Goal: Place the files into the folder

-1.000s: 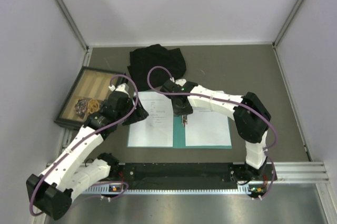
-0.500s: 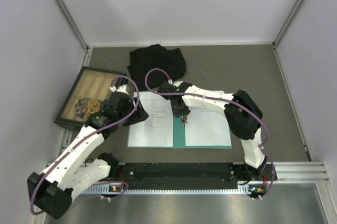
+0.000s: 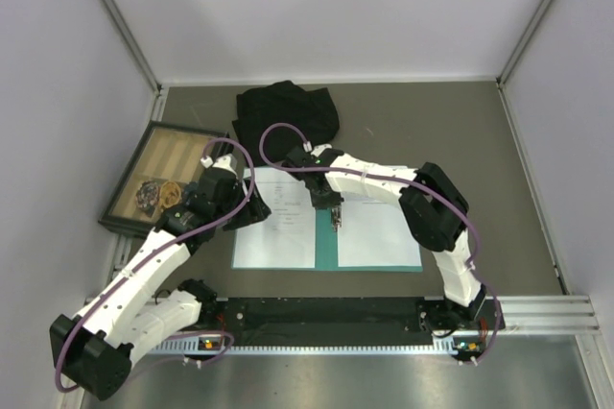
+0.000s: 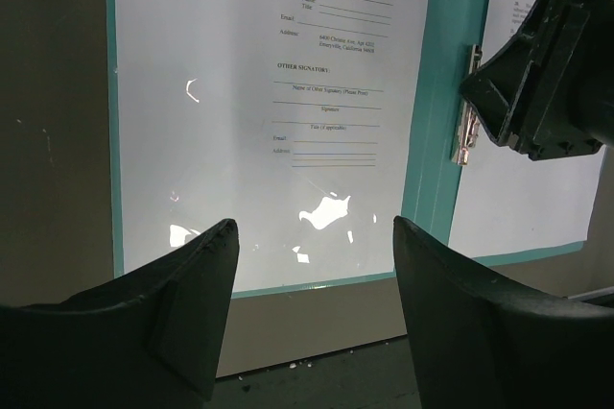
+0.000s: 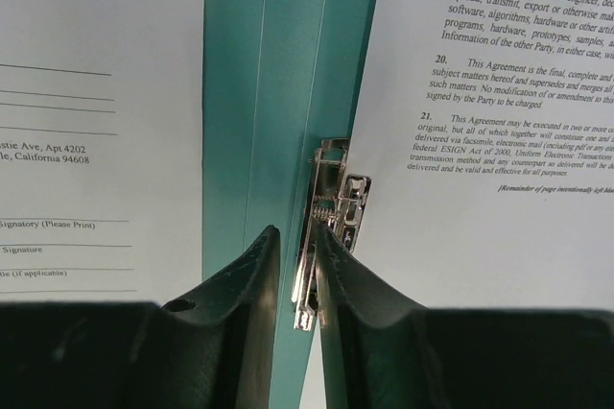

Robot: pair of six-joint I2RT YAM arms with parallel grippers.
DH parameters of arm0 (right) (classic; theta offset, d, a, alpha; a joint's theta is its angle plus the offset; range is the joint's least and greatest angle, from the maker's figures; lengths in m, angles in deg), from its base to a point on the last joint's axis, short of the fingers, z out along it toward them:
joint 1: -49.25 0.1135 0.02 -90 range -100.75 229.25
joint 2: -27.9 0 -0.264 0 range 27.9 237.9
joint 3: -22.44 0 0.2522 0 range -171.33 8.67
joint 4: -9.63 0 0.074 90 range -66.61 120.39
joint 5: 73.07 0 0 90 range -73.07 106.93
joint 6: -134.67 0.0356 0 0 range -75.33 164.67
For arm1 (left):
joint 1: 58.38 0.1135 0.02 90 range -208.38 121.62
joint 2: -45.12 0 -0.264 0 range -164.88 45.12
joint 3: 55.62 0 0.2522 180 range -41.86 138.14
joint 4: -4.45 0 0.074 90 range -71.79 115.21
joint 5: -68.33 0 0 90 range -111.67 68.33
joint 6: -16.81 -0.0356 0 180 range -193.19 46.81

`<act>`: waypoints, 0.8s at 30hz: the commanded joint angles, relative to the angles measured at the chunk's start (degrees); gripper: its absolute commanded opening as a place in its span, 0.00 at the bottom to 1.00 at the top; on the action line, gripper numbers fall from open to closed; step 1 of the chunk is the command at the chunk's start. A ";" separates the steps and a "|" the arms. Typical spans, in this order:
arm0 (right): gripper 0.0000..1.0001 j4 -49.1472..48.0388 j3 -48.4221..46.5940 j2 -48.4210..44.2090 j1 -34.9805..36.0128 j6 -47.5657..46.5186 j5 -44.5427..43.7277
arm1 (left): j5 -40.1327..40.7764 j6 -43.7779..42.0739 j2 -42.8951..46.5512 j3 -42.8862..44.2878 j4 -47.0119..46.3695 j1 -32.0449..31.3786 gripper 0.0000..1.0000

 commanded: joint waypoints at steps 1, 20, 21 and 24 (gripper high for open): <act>0.22 0.73 -2.61 0.62 -0.54 0.76 -2.70 | 0.31 -0.70 0.12 0.43 -1.09 0.02 0.70; 0.09 -1.21 -3.23 5.54 -2.82 2.51 -1.90 | 0.92 0.70 0.64 -0.18 -0.73 0.02 0.70; 0.06 -1.47 -2.88 5.63 -2.91 2.61 -2.08 | 1.01 1.22 0.82 -0.36 -0.56 -0.07 0.70; 0.00 -1.48 -1.82 5.89 -3.18 3.40 -3.13 | 2.50 4.03 1.35 -0.97 0.23 0.02 0.71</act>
